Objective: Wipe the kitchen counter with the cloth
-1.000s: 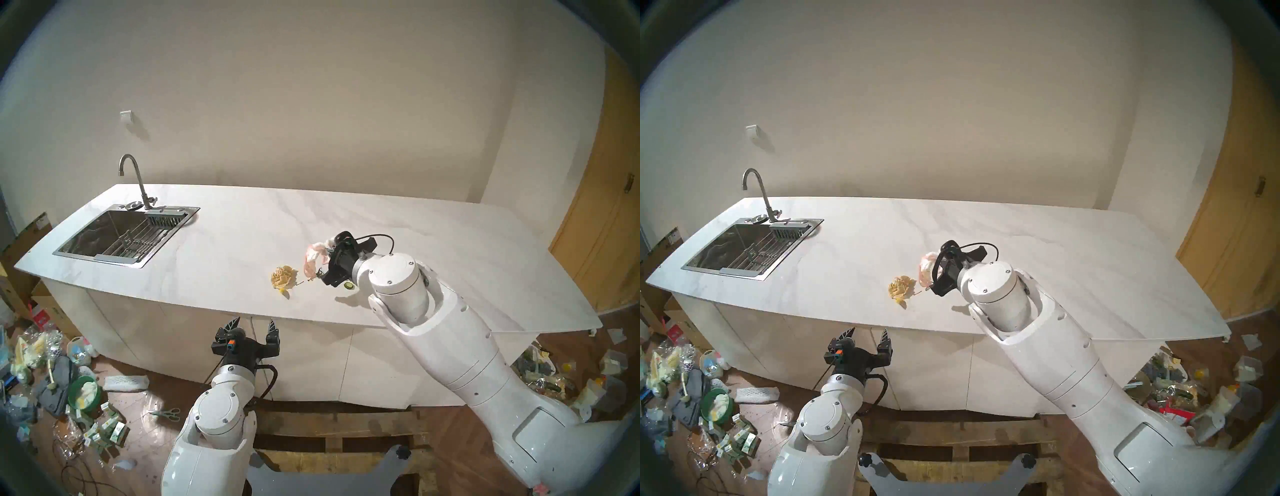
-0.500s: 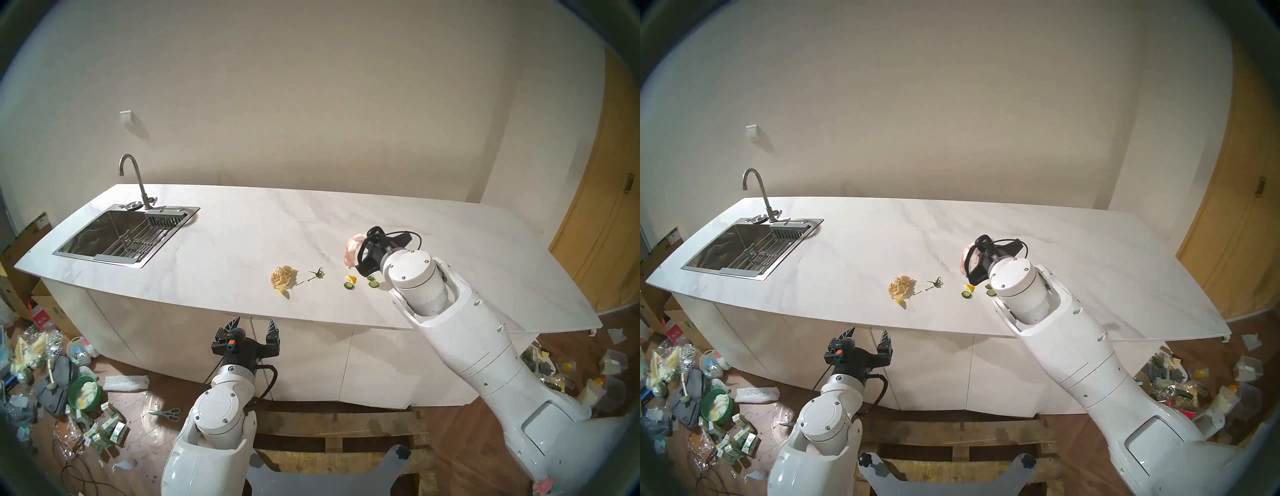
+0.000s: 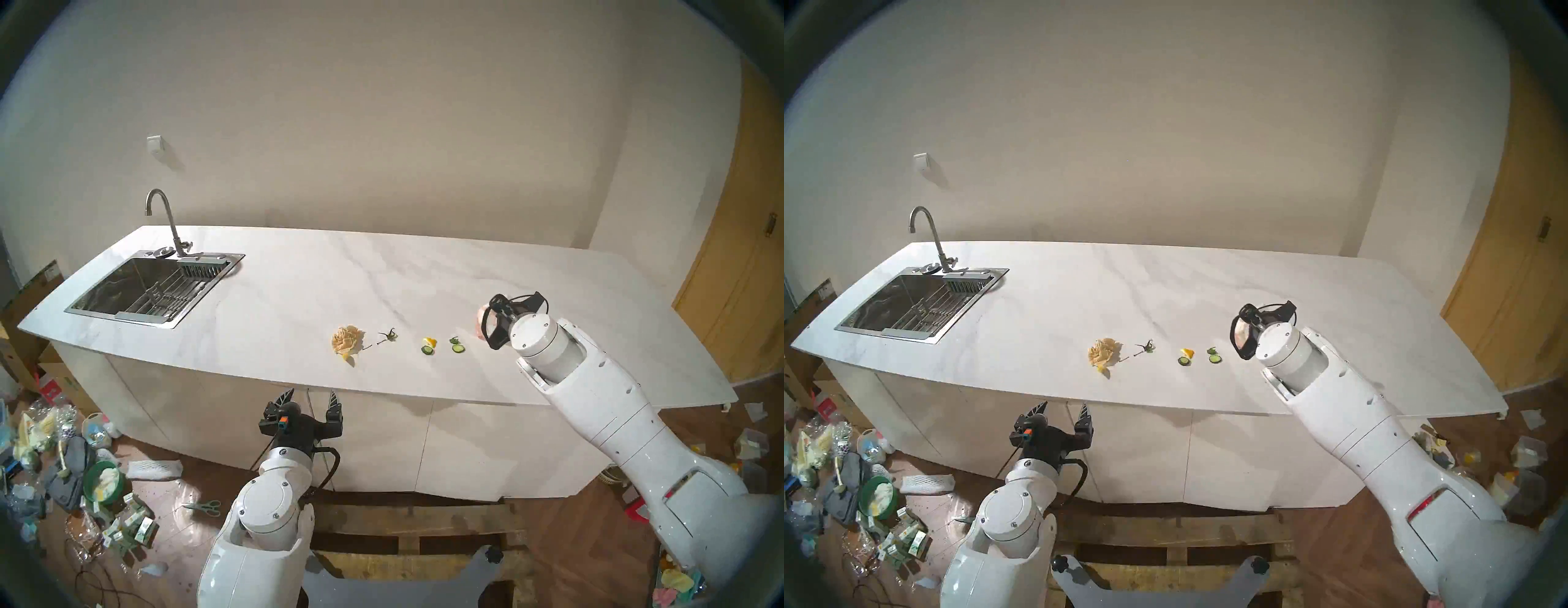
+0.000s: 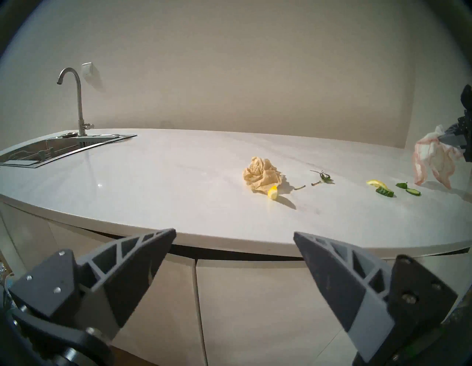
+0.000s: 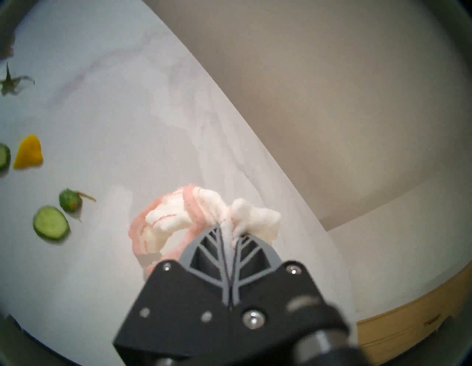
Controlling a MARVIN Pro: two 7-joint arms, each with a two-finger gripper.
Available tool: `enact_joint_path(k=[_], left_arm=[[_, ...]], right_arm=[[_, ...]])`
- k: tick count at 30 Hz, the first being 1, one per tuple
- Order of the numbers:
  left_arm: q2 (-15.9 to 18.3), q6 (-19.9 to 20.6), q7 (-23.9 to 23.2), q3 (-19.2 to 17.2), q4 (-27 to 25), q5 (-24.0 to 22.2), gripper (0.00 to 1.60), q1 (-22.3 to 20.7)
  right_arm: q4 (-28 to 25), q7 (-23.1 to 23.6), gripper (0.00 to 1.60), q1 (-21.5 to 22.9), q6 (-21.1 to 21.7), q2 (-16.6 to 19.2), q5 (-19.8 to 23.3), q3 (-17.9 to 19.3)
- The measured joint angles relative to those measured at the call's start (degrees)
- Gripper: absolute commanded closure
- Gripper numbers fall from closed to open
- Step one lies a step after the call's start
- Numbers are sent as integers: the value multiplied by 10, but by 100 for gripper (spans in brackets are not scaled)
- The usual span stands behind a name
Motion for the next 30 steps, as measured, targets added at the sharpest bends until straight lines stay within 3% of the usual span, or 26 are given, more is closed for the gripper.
enact_joint_path(k=[8, 12, 18, 25, 30], left_arm=[[0, 0, 0, 0, 0, 0, 0, 0], [0, 0, 0, 0, -1, 0, 0, 0], [0, 0, 0, 0, -1, 0, 0, 0], [0, 0, 0, 0, -1, 0, 0, 0], [0, 0, 0, 0, -1, 0, 0, 0]], right_arm=[[3, 86, 160, 11, -67, 53, -81, -61], [15, 107, 160, 22, -102, 62, -111, -97], [59, 112, 160, 41, -139, 53, -145, -134], [133, 111, 160, 82, -171, 18, -184, -167], [159, 136, 160, 111, -186, 7, -198, -191]])
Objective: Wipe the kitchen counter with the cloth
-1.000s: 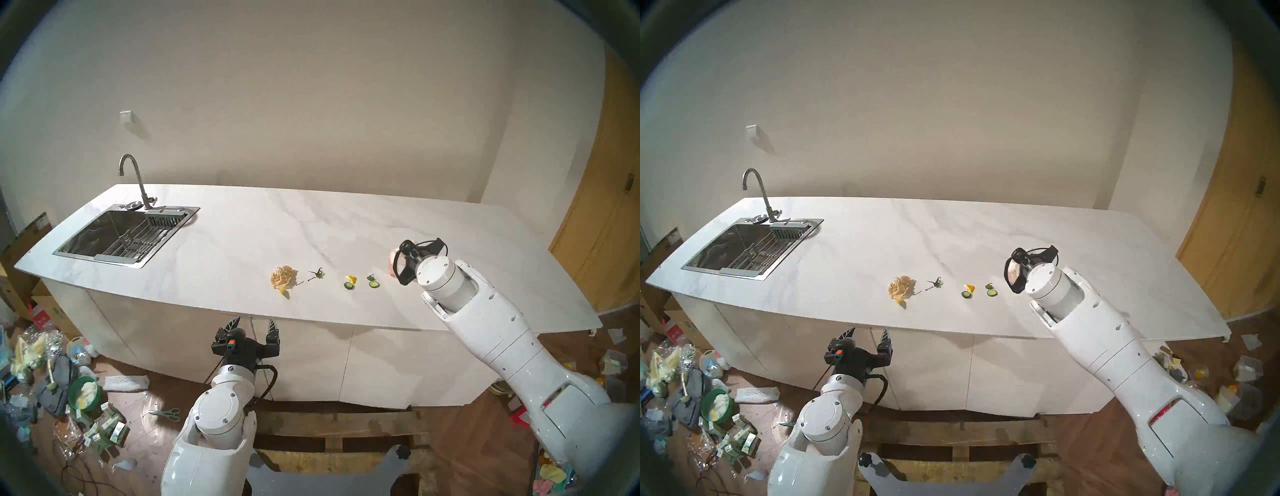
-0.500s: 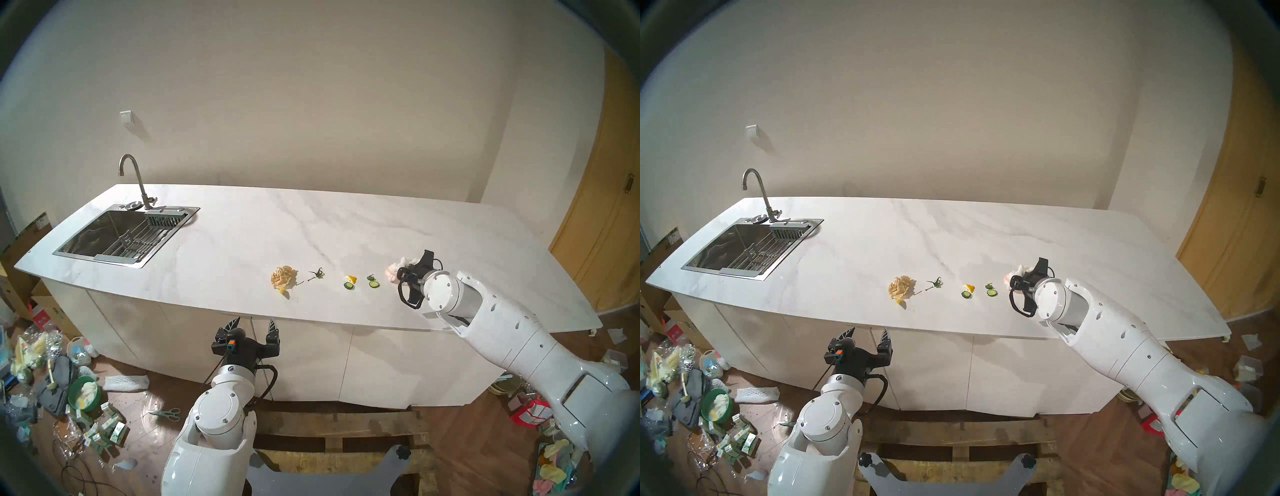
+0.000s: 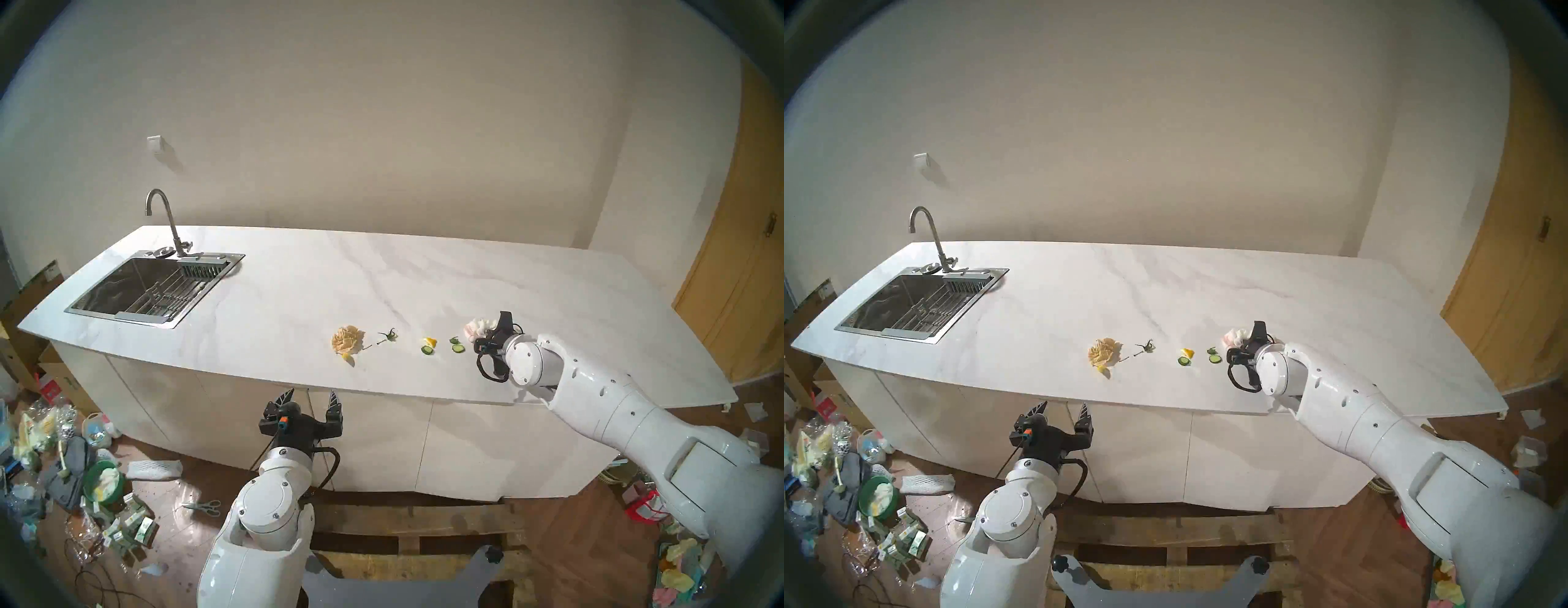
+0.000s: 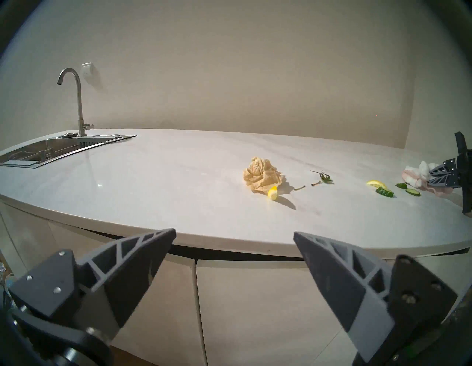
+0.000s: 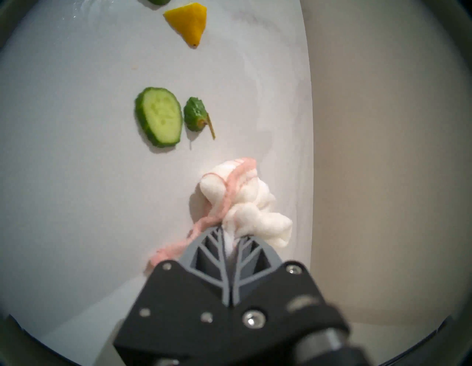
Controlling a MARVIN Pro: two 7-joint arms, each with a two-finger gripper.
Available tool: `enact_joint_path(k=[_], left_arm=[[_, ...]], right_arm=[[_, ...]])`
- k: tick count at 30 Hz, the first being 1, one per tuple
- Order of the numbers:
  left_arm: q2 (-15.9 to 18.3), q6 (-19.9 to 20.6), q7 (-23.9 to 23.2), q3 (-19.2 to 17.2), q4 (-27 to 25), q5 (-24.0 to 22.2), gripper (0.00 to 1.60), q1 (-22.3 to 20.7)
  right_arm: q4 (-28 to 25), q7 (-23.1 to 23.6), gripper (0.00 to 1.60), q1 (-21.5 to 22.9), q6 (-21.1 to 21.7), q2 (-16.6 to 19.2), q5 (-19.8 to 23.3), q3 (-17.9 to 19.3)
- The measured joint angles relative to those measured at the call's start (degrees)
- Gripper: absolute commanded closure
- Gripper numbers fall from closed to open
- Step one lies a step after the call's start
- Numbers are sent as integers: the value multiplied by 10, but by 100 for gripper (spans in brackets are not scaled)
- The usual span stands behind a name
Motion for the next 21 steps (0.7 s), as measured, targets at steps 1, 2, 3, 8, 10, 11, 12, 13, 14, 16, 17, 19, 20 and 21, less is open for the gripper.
enact_joint_path(k=[1, 2, 3, 8, 10, 11, 12, 13, 14, 16, 17, 19, 20, 21], left_arm=[[0, 0, 0, 0, 0, 0, 0, 0], [0, 0, 0, 0, 0, 0, 0, 0], [0, 0, 0, 0, 0, 0, 0, 0], [0, 0, 0, 0, 0, 0, 0, 0], [0, 0, 0, 0, 0, 0, 0, 0], [0, 0, 0, 0, 0, 0, 0, 0], [0, 0, 0, 0, 0, 0, 0, 0], [0, 0, 0, 0, 0, 0, 0, 0], [0, 0, 0, 0, 0, 0, 0, 0], [0, 0, 0, 0, 0, 0, 0, 0], [0, 0, 0, 0, 0, 0, 0, 0], [0, 0, 0, 0, 0, 0, 0, 0], [0, 0, 0, 0, 0, 0, 0, 0], [0, 0, 0, 0, 0, 0, 0, 0]], right_arm=[[0, 8, 160, 4, -1, 0, -1, -4], [0, 13, 160, 6, -1, 2, -1, -7], [-1, 19, 160, 9, -1, 3, -1, -11], [-20, 49, 160, 12, -3, 22, 0, -23], [-30, 61, 160, 12, -3, 31, 1, -24], [-35, 66, 160, 12, -3, 35, 2, -25], [-43, 74, 160, 11, -3, 42, 4, -25], [-48, 79, 160, 10, -3, 46, 5, -25], [-53, 83, 160, 9, -3, 50, 6, -25], [-74, 98, 160, 5, -3, 65, 12, -24], [-84, 102, 160, 3, -3, 72, 14, -23], [-96, 107, 160, -1, -3, 80, 18, -23], [-103, 110, 160, -3, -3, 84, 20, -22], [-111, 112, 160, -6, -3, 90, 23, -21]])
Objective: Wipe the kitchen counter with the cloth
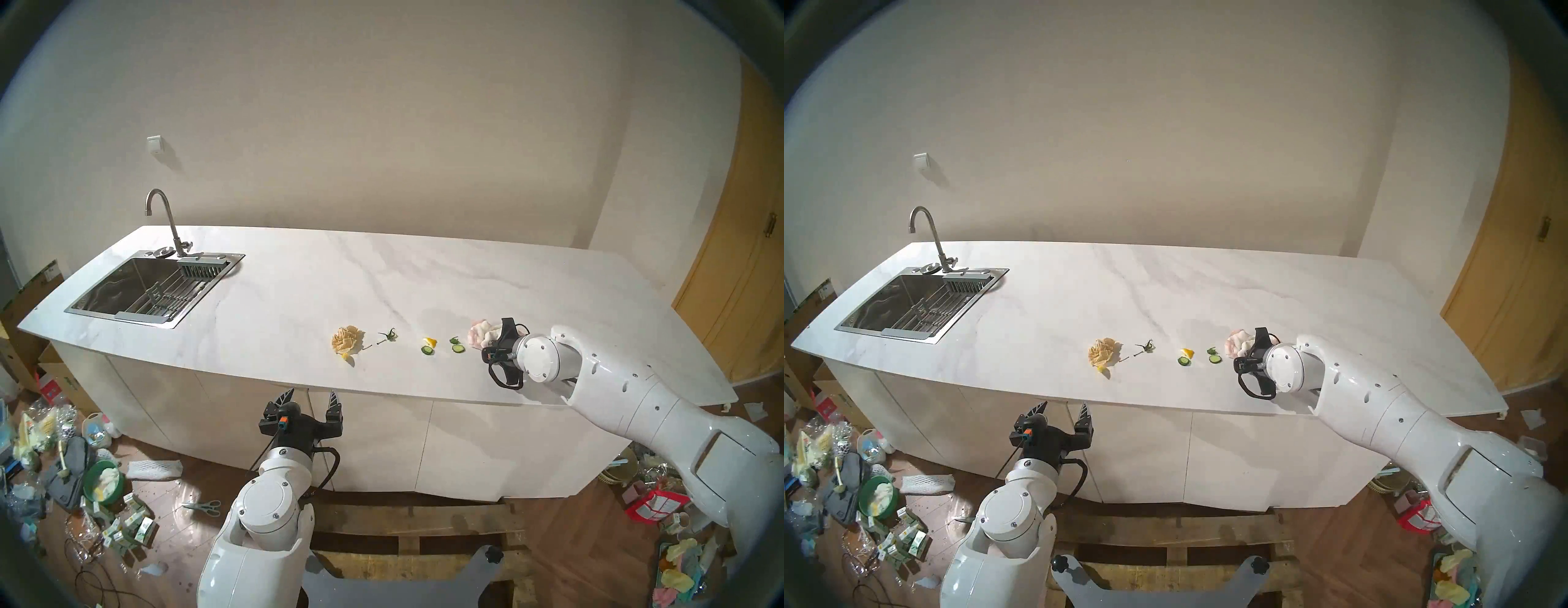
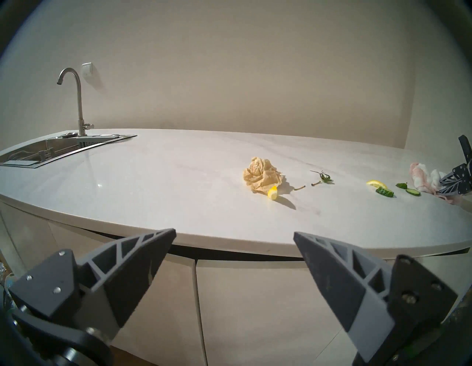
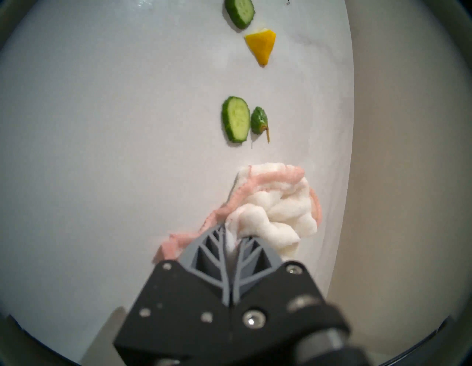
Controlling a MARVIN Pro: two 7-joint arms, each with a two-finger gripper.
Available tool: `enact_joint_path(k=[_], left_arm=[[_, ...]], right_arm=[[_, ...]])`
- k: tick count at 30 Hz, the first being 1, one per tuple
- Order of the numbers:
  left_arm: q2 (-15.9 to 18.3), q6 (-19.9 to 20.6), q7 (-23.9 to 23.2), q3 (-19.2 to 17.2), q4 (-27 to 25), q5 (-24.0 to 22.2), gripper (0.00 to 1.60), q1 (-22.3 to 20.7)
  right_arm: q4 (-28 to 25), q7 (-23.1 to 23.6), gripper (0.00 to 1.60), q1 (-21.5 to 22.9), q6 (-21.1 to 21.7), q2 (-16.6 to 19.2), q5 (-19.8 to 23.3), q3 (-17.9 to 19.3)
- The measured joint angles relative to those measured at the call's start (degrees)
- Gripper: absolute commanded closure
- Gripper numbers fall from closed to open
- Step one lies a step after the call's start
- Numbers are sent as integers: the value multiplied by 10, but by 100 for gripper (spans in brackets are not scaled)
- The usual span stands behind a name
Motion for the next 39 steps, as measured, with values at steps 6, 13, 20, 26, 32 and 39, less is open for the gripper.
enact_joint_path(k=[6, 13, 20, 26, 32, 39], left_arm=[[0, 0, 0, 0, 0, 0, 0, 0], [0, 0, 0, 0, -1, 0, 0, 0], [0, 0, 0, 0, -1, -1, 0, 0], [0, 0, 0, 0, -1, -1, 0, 0], [0, 0, 0, 0, -1, -1, 0, 0], [0, 0, 0, 0, -1, -1, 0, 0]], right_arm=[[-51, -20, 160, -34, 4, 26, 24, 17], [-43, -76, 160, -69, 20, 12, 28, 52], [-10, -123, 123, -81, 30, -19, 45, 70], [-7, -123, 0, -80, 34, -30, 59, 79], [-42, -73, 0, -72, 51, -18, 76, 89], [-79, 2, 0, -66, 62, 15, 87, 91]])
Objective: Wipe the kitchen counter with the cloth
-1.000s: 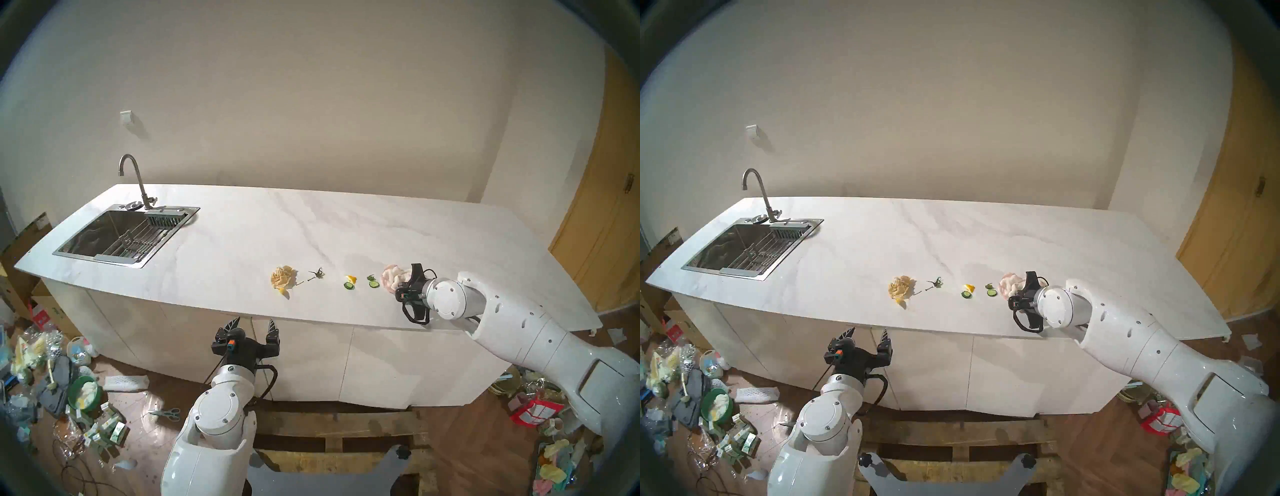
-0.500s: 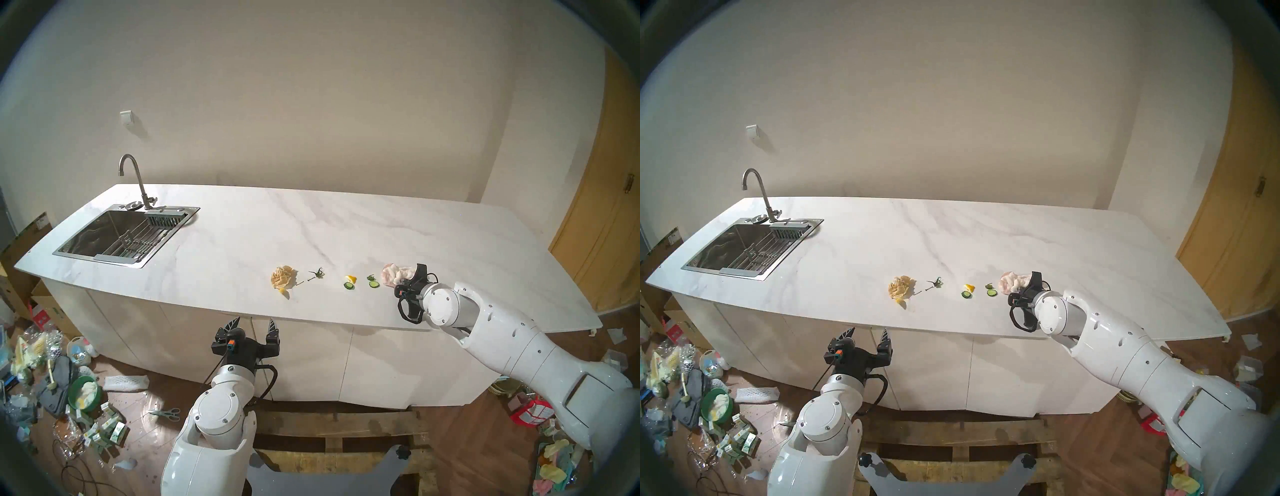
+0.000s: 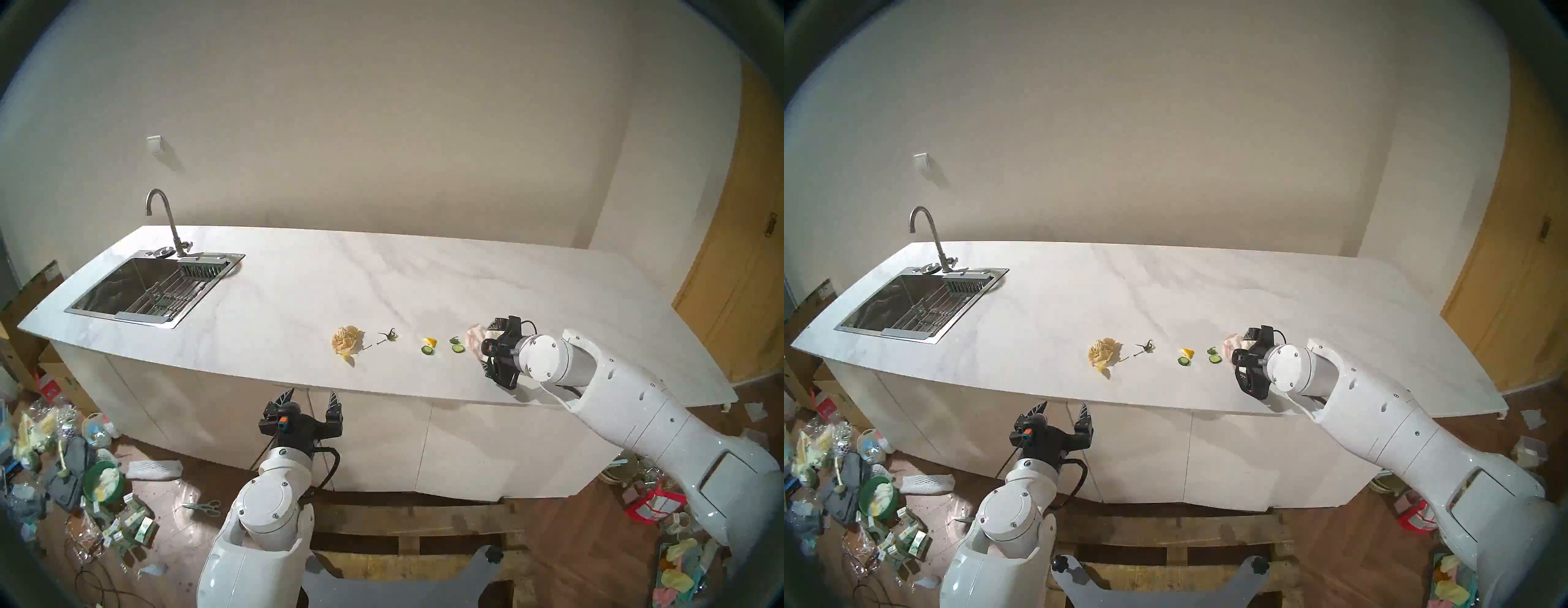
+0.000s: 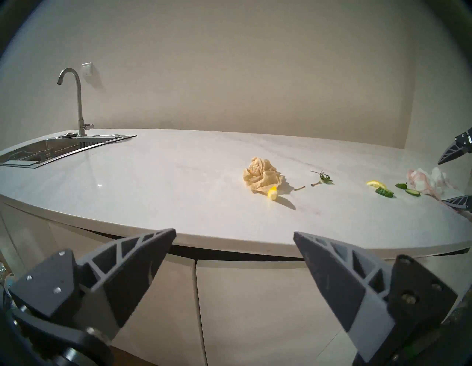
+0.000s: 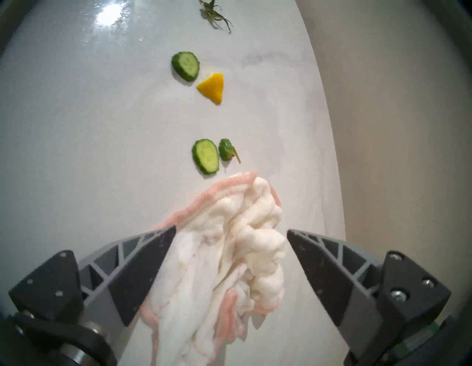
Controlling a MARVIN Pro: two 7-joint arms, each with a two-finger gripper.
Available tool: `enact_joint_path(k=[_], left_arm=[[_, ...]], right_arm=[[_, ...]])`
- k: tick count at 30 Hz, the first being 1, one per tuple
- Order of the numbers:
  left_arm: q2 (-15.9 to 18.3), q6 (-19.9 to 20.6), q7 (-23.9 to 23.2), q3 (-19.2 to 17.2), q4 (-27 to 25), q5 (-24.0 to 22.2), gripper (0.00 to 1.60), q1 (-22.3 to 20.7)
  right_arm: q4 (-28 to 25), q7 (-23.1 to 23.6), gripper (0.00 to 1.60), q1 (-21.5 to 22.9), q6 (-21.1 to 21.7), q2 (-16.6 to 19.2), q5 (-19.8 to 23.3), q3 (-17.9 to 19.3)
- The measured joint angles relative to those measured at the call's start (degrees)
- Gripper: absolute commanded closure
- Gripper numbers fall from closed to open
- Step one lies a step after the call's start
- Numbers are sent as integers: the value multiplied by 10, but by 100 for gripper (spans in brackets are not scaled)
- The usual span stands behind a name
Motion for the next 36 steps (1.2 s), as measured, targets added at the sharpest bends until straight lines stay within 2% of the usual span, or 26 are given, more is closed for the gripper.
enact_joint_path(k=[5, 9, 10, 13, 20, 24, 30, 36], left_arm=[[0, 0, 0, 0, 1, 0, 0, 0], [0, 0, 0, 0, 2, 0, 0, 0], [0, 0, 1, 0, 2, 0, 0, -1], [0, 0, 1, 0, 3, 0, 0, -1], [0, 0, 1, 0, 4, 0, 0, -1], [0, 0, 1, 0, 4, 0, 0, -1], [0, 0, 1, 0, 3, 0, 0, -1], [0, 0, 1, 0, 3, 0, 0, -1]], right_arm=[[2, 18, 0, 7, 23, 9, 24, 31], [22, 42, 0, 14, 52, -3, 70, 63], [35, 57, 0, 17, 70, -13, 101, 80], [47, 70, 0, 21, 86, -24, 127, 93], [101, 121, 0, 35, 161, -72, 233, 135], [135, 127, 0, 48, 201, -99, 280, 148], [191, 103, 0, 73, 255, -137, 306, 159], [228, 82, 0, 100, 278, -164, 306, 167]])
